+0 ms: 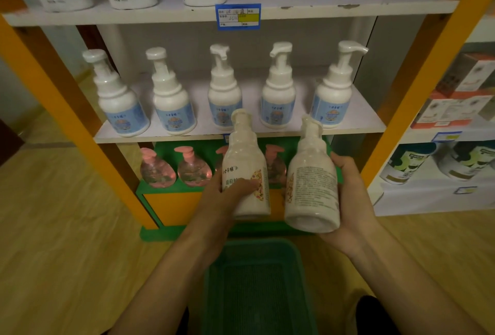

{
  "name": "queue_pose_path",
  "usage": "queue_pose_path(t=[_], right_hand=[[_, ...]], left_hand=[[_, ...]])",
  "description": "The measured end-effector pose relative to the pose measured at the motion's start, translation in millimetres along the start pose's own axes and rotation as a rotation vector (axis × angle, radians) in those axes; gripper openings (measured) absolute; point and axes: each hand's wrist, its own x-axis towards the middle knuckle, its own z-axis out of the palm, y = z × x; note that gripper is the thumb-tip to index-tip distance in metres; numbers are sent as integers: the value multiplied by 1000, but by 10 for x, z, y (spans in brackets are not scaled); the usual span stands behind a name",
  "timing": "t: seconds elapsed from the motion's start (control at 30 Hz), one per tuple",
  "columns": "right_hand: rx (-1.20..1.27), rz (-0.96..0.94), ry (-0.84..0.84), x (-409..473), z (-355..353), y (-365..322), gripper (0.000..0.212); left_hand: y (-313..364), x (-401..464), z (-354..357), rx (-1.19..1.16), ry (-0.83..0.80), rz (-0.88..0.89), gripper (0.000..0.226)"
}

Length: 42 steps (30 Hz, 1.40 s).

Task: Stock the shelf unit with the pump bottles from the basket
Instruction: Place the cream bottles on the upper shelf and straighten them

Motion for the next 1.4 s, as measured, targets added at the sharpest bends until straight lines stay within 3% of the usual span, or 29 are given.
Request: queue_pose_path(t=[0.13,0.33,0.63,1.07,1.4], right_hand=[[-24,-32,-7,-1,28,31,39],[-37,-85,-41,-5,66,36,28],[-9,13,62,-5,5,55,38],[29,-6,46,5,30,66,36],[-47,-80,-35,19,43,96,33]], left_hand=[[2,-5,-14,-9,-4,-1,55],[6,-8,-10,4,-2,3,71],[-16,2,-4,42,4,13,58],[-27,18,13,73,0,49,67],[-11,0,23,95,-16,71,55]])
